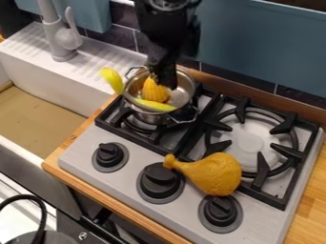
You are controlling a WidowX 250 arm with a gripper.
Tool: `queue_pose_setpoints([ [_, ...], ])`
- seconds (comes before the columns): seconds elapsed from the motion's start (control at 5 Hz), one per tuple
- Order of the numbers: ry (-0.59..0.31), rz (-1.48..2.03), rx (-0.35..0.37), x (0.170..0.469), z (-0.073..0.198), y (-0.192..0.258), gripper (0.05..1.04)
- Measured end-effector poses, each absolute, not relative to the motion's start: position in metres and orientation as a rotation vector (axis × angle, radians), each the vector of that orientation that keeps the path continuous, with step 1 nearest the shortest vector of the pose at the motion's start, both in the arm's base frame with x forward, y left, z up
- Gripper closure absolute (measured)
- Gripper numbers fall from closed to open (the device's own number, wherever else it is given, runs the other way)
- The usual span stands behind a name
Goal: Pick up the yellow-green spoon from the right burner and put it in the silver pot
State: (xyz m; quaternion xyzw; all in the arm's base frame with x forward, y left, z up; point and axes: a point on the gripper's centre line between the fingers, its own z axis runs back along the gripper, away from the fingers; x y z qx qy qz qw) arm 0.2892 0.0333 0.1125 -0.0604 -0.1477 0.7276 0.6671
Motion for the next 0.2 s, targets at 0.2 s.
queue_pose_setpoints([
  [0.2,-0.359,1.631,-0.195,0.3006,0.1193,0.0307,0.084],
])
